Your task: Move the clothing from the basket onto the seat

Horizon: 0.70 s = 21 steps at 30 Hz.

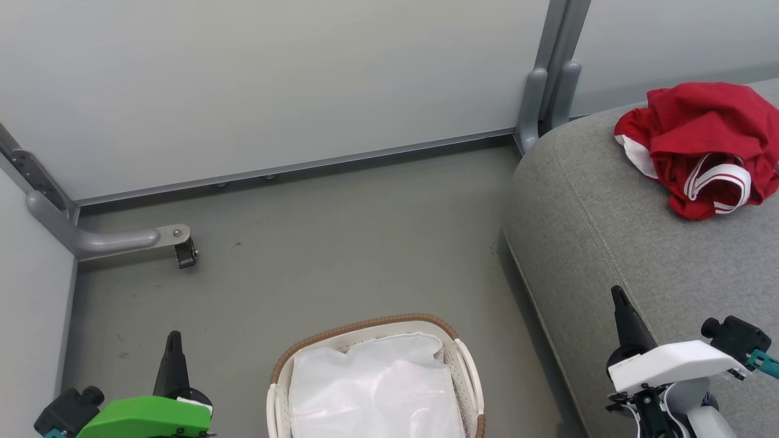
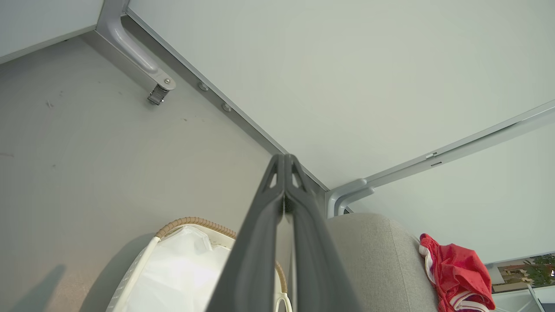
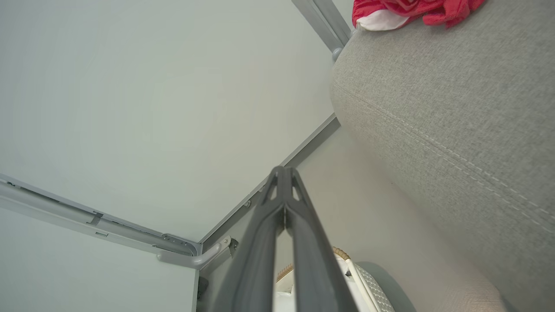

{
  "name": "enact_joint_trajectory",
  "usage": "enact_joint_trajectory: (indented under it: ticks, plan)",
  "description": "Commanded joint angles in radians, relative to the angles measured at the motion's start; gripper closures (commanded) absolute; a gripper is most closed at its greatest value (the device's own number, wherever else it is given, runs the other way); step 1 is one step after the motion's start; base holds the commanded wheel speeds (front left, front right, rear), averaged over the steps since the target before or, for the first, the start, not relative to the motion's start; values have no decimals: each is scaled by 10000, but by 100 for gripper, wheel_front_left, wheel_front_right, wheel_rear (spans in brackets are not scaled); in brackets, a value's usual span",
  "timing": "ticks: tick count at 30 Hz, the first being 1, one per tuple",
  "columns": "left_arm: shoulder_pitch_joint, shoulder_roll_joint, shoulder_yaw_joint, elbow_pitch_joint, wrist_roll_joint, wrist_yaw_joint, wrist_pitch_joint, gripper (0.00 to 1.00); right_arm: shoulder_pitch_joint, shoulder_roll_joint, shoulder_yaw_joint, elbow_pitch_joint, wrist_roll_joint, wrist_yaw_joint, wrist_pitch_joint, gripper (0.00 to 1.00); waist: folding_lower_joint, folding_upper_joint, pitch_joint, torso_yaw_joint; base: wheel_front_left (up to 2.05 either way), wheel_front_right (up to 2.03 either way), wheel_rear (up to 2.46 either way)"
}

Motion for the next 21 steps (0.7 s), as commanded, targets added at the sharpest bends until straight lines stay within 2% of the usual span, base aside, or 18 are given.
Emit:
enact_joint_trajectory:
  ticks: [1,21]
  plan:
    - [-323,58,72,-86,-320,-83,88,100,-211,-75,-70,-153,353,-4,87,100,0,-1,-4,-1,0,0,0]
    - [-663,65,321,-20,-2288,-240,679,100,-226,-98,-381,-183,2619,-6,661,100,0,-1,-70,-22,0,0,0]
